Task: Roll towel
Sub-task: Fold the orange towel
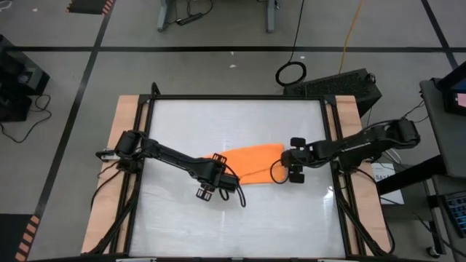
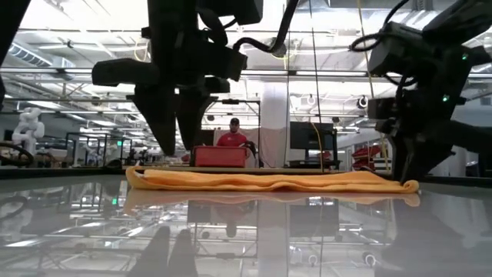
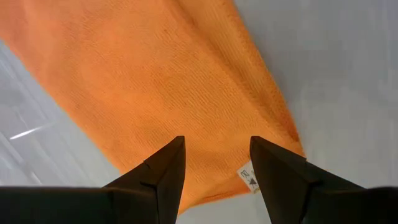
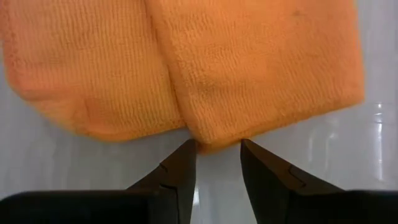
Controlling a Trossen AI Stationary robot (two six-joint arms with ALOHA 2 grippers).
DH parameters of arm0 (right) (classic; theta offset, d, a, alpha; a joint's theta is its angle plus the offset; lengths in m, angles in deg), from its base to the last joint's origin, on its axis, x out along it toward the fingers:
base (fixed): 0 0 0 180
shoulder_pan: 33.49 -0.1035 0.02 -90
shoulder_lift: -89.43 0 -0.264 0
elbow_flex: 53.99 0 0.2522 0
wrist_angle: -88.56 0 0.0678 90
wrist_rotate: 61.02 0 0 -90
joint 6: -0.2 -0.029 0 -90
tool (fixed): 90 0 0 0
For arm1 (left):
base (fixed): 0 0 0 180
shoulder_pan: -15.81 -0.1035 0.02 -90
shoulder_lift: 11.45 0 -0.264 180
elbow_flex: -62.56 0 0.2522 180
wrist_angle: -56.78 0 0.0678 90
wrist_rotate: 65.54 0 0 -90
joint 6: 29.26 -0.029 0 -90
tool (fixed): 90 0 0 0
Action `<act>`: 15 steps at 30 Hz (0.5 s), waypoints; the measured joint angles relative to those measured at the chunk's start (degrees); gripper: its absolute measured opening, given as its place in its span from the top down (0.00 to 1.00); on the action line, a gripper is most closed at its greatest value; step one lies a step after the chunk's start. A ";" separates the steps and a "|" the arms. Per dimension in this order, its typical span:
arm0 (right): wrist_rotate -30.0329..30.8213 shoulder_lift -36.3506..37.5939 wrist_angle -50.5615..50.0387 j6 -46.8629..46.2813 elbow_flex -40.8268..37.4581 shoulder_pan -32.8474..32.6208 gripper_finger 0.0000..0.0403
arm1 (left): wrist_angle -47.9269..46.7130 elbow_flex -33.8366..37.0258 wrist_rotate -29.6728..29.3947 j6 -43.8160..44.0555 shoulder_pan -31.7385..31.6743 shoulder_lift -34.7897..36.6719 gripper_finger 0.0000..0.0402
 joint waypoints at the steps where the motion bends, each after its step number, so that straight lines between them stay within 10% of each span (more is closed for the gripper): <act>1: -0.58 -0.59 0.58 0.32 0.01 0.49 0.71 | 0.06 0.08 0.00 0.46 0.00 0.00 0.53; 15: -4.15 -2.06 1.39 1.02 0.16 3.44 0.98 | -0.75 0.20 -0.11 2.14 0.50 0.00 0.53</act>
